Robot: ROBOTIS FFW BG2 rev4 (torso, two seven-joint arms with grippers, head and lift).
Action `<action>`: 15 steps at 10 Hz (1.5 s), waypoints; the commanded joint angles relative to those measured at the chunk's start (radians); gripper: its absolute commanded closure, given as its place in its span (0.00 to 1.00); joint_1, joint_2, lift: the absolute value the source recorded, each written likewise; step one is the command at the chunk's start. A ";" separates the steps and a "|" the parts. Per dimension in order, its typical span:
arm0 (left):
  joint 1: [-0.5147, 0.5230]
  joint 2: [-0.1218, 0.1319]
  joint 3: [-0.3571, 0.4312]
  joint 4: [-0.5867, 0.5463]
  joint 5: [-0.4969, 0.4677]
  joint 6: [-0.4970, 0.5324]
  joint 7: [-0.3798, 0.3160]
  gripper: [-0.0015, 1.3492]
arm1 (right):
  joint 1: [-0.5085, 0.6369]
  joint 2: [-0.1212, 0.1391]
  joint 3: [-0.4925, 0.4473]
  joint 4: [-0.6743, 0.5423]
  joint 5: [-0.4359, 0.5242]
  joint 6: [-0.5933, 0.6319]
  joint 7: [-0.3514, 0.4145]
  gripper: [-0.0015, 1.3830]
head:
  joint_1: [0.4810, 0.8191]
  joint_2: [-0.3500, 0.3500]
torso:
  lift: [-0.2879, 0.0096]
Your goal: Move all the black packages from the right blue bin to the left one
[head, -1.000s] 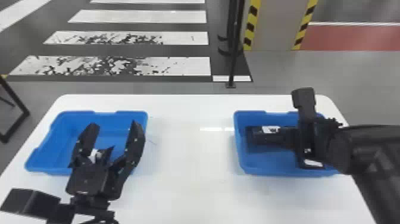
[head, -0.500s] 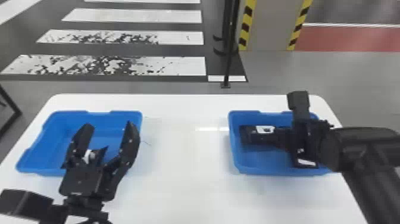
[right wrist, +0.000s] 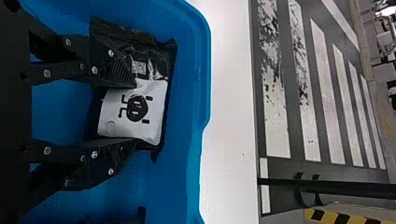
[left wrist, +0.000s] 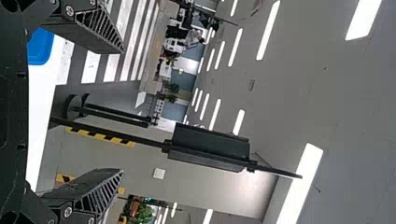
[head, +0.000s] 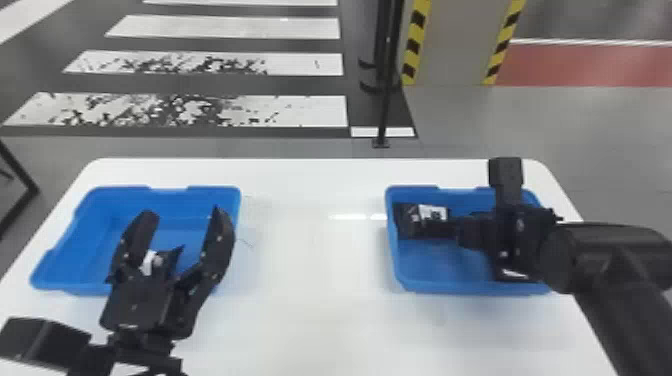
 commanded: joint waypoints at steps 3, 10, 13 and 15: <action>0.002 -0.002 0.003 0.002 0.000 -0.002 0.000 0.10 | 0.042 -0.001 -0.028 0.022 -0.080 -0.076 0.028 0.64 | 0.63 0.50 | 0.50; 0.007 -0.008 0.011 0.004 -0.002 -0.011 0.001 0.10 | 0.299 0.024 -0.239 -0.267 -0.239 -0.157 0.060 0.83 | 0.63 0.46 | 0.50; 0.000 -0.008 0.003 0.004 0.000 -0.056 0.001 0.10 | 0.287 0.023 -0.205 -0.346 -0.379 -0.164 0.139 0.83 | 0.63 0.50 | 0.50; -0.010 -0.003 -0.025 0.004 0.000 -0.078 0.006 0.10 | 0.228 0.007 -0.078 -0.343 -0.507 -0.179 0.185 0.83 | 0.63 0.58 | 0.50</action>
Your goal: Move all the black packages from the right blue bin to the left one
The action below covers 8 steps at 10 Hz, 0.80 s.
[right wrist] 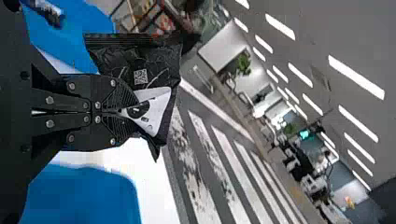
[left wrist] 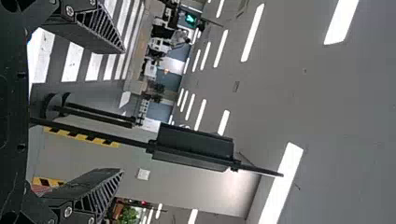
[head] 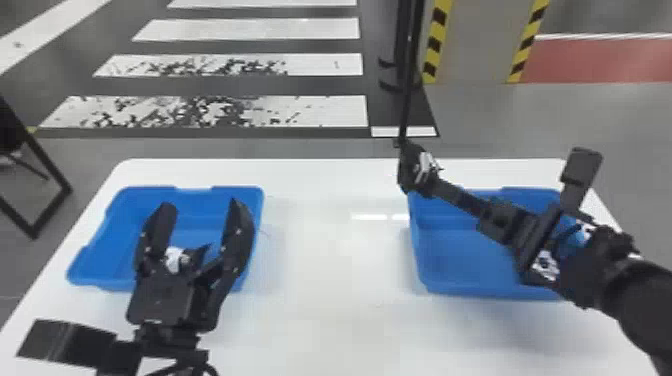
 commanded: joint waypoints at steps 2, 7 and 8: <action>-0.014 0.009 -0.033 0.000 -0.006 0.017 0.002 0.10 | -0.071 -0.017 0.160 0.028 -0.118 -0.004 0.018 0.83 | 0.63 0.67 | 0.50; -0.076 0.054 -0.174 0.000 0.036 0.076 0.001 0.11 | -0.129 -0.025 0.346 0.058 -0.194 -0.041 0.019 0.83 | 0.63 0.77 | 0.50; -0.071 0.054 -0.174 0.000 0.036 0.096 0.001 0.11 | -0.129 -0.026 0.364 0.050 -0.208 -0.041 0.019 0.83 | 0.63 0.77 | 0.50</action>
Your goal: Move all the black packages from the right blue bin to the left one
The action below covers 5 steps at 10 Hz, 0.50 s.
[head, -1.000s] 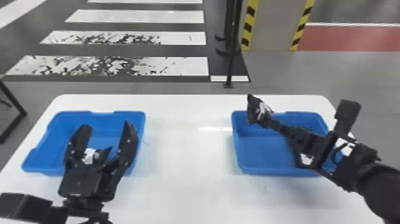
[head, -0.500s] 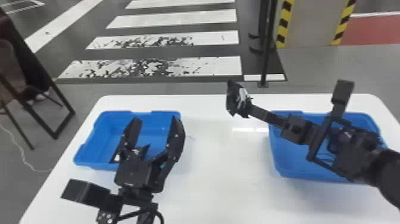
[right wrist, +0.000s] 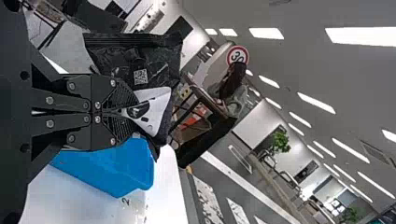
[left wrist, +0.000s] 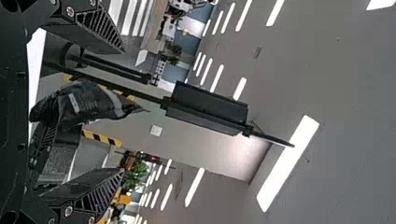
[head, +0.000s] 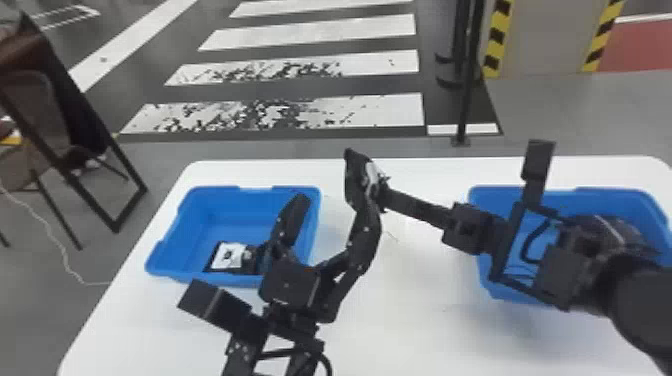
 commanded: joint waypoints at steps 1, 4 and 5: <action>0.004 0.001 0.002 0.002 0.001 0.017 0.000 0.11 | 0.002 -0.002 0.029 -0.007 -0.026 -0.001 0.002 0.83 | 0.63 0.78 | 0.50; 0.009 -0.008 0.023 0.017 -0.011 0.037 0.000 0.11 | 0.000 -0.005 0.072 -0.010 -0.056 0.002 0.002 0.83 | 0.63 0.82 | 0.50; 0.007 -0.013 0.051 0.017 -0.063 0.044 -0.005 0.25 | 0.000 -0.008 0.092 -0.007 -0.068 0.004 0.002 0.83 | 0.63 0.84 | 0.50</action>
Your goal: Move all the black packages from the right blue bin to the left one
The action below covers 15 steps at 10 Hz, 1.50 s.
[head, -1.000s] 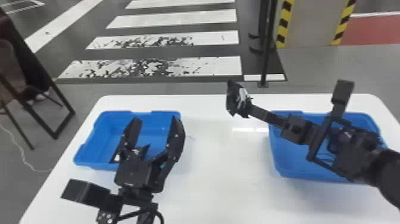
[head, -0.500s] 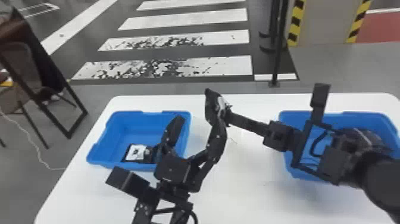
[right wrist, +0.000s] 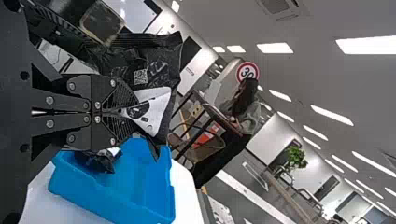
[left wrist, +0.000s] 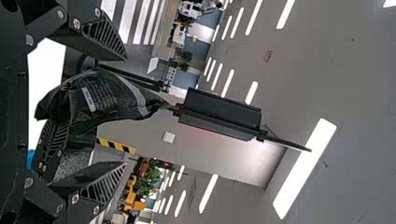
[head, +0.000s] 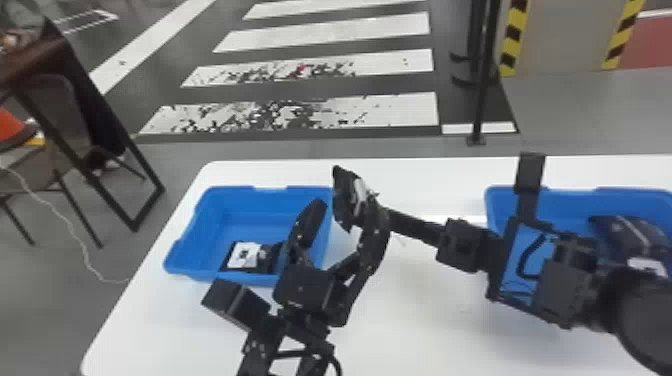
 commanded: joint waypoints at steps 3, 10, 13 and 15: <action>0.018 -0.009 0.048 -0.030 -0.054 0.060 0.005 0.92 | -0.001 -0.005 0.037 0.004 -0.025 0.002 0.002 0.83 | 0.63 0.89 | 0.50; 0.023 -0.013 0.070 -0.040 -0.083 0.033 0.008 0.90 | 0.004 -0.006 0.035 0.039 -0.033 -0.055 0.014 0.31 | 0.63 0.91 | 0.50; -0.004 -0.032 0.141 -0.027 -0.133 0.121 0.036 0.90 | 0.021 -0.008 0.021 0.043 -0.045 -0.070 0.028 0.10 | 0.63 0.93 | 0.50; -0.097 -0.048 0.185 0.125 -0.311 0.129 0.075 0.90 | 0.029 -0.009 0.007 0.043 -0.049 -0.072 0.032 0.11 | 0.63 0.94 | 0.50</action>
